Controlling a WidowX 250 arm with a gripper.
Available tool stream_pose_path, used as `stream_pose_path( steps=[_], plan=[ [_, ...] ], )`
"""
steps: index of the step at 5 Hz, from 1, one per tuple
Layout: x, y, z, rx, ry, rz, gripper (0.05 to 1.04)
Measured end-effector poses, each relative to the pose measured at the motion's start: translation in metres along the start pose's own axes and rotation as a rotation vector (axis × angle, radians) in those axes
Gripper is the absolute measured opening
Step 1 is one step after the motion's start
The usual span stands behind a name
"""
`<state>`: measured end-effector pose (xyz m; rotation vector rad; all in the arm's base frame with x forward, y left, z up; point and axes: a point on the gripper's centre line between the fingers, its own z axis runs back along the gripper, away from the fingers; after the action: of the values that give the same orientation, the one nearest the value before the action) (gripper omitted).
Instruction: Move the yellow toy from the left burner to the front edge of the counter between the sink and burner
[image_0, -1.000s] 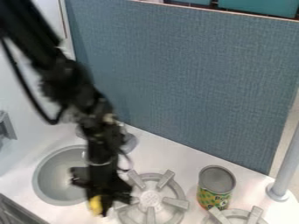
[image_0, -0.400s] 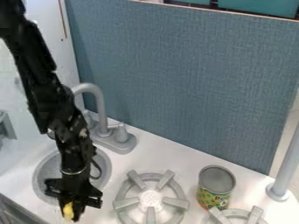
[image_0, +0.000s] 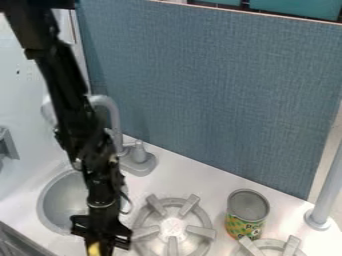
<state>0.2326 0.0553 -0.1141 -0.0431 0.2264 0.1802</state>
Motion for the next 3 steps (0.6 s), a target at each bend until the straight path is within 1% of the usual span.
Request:
stream_pose_path(
  steps=[1,2,3],
  plan=[
    [-0.005,-0.011,-0.001,-0.030,0.023,-0.038,0.482],
    [-0.008,-0.013,0.013,-0.012,-0.005,0.004,0.796],
    [-0.008,-0.012,0.044,0.041,-0.085,0.044,1.006]
  ],
)
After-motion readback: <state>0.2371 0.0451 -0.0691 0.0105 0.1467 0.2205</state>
